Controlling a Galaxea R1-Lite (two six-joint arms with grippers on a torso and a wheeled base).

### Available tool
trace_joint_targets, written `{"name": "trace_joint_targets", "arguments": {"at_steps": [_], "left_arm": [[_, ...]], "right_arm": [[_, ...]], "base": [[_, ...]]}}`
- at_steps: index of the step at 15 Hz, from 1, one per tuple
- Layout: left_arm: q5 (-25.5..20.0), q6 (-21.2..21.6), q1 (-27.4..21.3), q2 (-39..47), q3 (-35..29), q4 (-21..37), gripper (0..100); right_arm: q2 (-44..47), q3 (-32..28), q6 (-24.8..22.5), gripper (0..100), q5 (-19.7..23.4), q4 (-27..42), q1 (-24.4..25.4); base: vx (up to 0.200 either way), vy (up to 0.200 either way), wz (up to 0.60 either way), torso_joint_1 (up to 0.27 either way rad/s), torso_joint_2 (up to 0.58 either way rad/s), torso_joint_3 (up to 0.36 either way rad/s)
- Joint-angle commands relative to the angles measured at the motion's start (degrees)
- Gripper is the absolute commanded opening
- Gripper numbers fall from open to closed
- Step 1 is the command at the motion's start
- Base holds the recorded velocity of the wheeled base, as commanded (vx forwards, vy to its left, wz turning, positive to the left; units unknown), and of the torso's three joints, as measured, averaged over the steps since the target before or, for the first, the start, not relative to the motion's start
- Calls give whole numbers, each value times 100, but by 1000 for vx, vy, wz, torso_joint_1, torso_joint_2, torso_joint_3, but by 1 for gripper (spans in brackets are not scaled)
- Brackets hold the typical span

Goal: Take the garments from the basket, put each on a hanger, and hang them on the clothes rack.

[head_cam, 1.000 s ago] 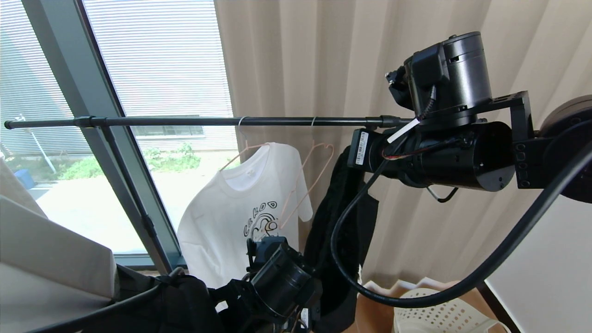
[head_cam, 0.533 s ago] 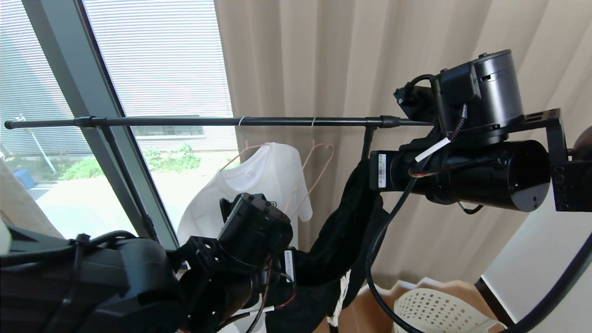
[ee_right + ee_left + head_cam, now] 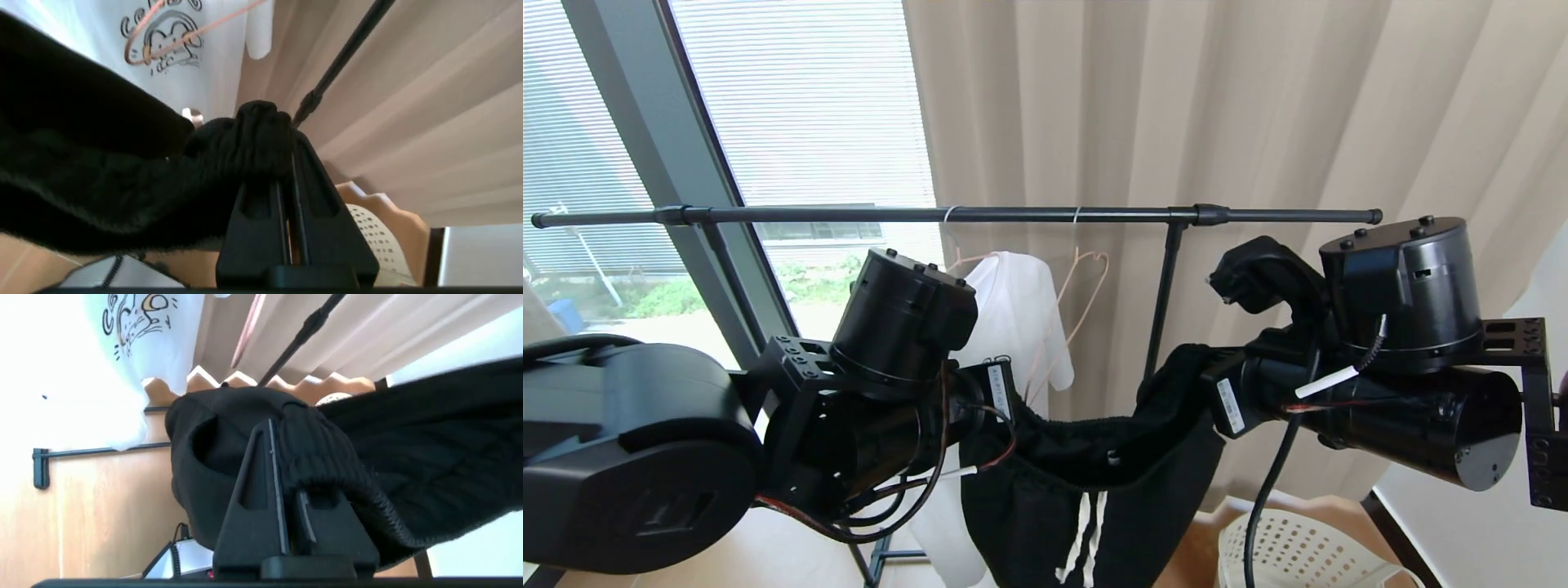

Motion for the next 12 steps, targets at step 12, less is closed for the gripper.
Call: {"name": "trace_joint_targets", "arguments": {"at_steps": [12], "left_arm": [[64, 955, 902, -299, -37, 482, 0]], "right_arm": [[-34, 16, -429, 0, -432, 3, -1144]], "base": [[0, 0, 0, 0, 0, 0]]}}
